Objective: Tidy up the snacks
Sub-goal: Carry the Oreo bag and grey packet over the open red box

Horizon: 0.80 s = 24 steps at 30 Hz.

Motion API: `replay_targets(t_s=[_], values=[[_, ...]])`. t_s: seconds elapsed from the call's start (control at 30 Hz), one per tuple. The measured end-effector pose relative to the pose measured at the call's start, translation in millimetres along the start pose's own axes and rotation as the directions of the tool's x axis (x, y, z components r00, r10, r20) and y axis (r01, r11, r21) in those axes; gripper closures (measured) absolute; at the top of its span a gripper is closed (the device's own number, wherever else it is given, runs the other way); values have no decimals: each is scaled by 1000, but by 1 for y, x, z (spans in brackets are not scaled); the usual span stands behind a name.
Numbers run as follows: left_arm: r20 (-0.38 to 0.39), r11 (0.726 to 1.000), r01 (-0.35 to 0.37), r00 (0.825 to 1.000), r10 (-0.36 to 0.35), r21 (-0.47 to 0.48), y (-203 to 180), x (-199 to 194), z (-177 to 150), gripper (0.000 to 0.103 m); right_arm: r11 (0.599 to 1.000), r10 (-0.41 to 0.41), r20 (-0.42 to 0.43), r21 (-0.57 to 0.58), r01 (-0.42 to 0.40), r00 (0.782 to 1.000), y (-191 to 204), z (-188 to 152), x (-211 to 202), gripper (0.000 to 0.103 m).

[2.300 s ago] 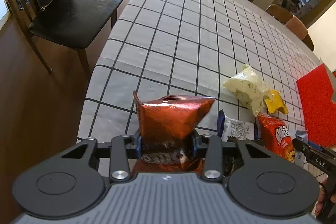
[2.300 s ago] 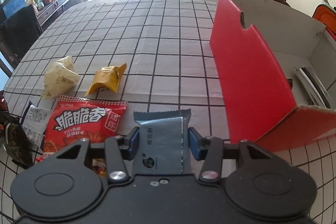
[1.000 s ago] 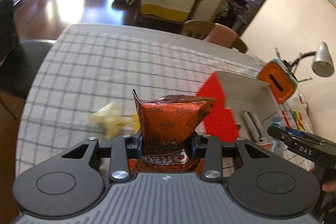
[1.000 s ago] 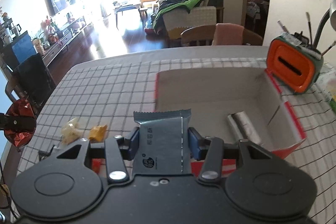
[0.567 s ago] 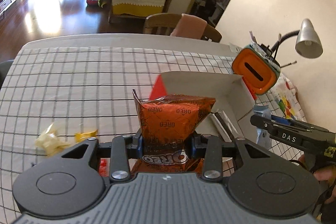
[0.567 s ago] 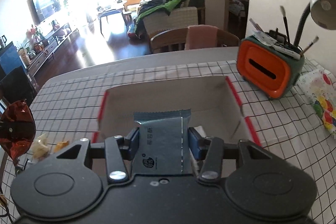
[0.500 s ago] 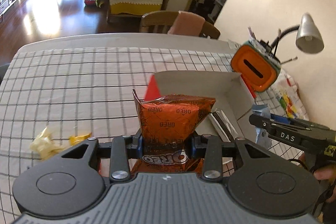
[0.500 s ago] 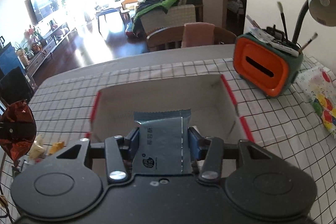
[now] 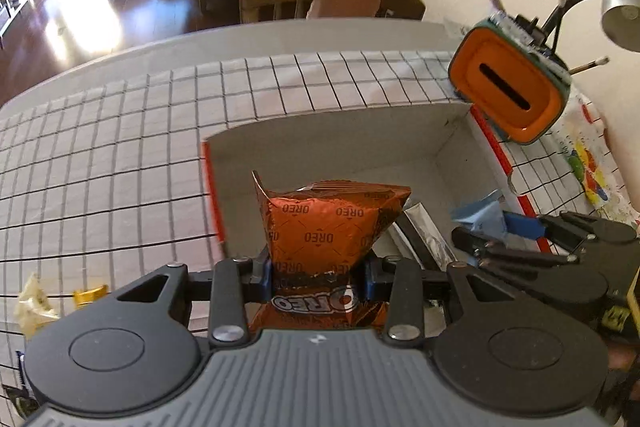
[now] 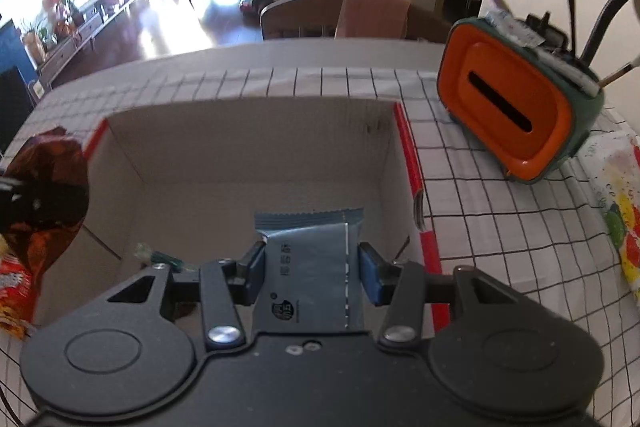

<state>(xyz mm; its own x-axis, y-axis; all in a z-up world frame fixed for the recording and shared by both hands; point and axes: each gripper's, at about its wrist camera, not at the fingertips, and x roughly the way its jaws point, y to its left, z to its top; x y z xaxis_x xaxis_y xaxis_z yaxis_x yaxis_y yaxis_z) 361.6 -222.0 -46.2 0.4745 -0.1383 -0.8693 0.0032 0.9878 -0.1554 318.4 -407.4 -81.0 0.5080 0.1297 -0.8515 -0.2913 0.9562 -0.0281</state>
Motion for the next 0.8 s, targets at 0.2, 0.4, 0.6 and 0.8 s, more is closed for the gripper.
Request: replay_targets(t_s=[0.2,0.4,0.6,0.8], values=[[-82,999,-33,996,32,-5,-11,35,8,65,1000,27,-54,-7,-27,998,-11,4,23,56],[-165,998,-64,984,63,2,-21,63,16,65,995,63,-101,-67,-70,993,-2,9,27,56],[-240,996,-84,967,88,25,-30,85,22,65,992,84,-128,-86,-96,988,4,10,32,56],[-274,996,-84,958,87,23,-32,98,26,64,993,92,-169,-60,-103,981,-1,7,39,56]])
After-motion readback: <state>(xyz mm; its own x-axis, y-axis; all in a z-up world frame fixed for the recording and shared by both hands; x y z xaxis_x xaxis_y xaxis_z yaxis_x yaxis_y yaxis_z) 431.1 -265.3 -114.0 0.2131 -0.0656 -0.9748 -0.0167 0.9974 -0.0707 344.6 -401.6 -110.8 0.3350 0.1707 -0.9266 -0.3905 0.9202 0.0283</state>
